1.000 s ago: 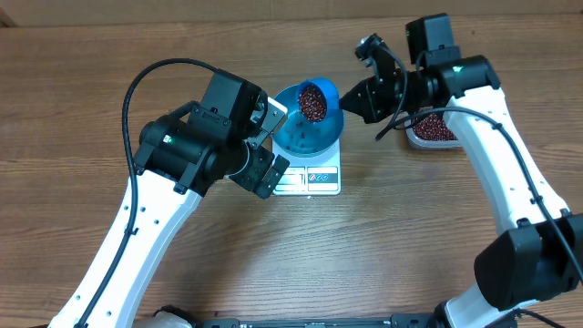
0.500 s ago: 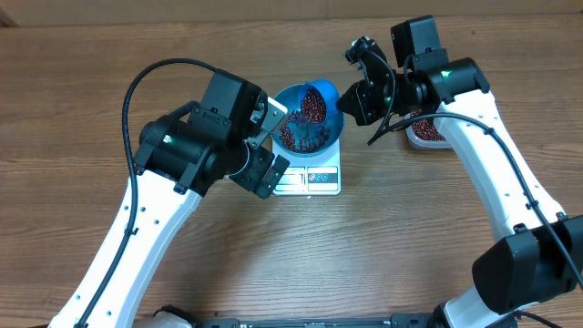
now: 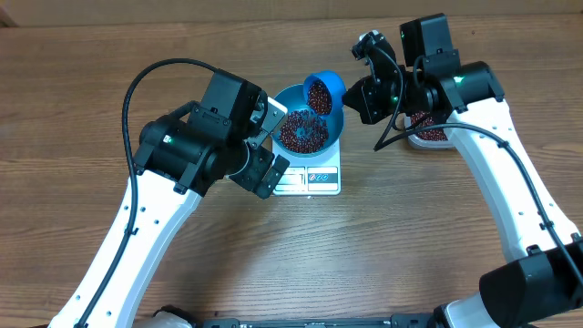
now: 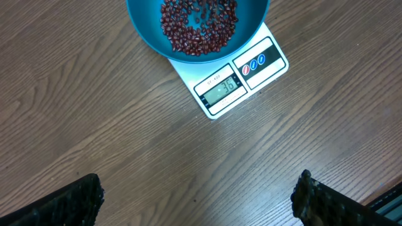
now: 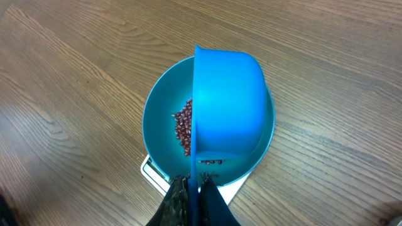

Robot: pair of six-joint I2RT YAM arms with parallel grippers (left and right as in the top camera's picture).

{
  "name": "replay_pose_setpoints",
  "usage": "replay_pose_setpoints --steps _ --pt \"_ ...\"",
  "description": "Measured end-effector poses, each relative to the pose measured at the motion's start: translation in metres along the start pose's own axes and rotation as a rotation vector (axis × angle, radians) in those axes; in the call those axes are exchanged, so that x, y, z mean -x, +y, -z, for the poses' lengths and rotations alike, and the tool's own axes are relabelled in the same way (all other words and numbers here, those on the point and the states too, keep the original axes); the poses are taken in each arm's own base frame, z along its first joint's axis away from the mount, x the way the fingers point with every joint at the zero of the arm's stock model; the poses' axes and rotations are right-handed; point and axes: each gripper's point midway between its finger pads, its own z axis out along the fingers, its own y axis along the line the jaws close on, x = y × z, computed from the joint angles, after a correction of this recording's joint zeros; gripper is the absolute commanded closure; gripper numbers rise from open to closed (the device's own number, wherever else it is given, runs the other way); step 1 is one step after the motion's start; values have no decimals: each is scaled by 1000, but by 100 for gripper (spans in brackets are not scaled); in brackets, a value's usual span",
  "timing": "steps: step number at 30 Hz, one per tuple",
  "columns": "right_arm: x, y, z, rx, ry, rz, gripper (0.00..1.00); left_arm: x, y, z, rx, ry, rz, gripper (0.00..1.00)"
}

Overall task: Scoop item into bowl and weigh 150g on scale
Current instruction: 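Tilt the scoop with the right gripper to pour beans into the bowl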

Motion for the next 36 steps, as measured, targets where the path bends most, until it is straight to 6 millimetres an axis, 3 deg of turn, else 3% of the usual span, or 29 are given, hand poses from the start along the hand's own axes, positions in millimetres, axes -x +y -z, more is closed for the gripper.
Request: replay_pose_setpoints --steps 6,15,24,36 --pt "-1 0 -2 -37 11 17 96 0 0 0 0 0 0 1" --pt "-6 17 -18 -191 66 113 96 0 0 0 0 0 0 0" --pt "-7 12 -17 -245 73 116 96 0 0 0 0 0 0 0" --pt "-5 29 -23 -382 86 233 96 0 0 0 0 0 0 0"
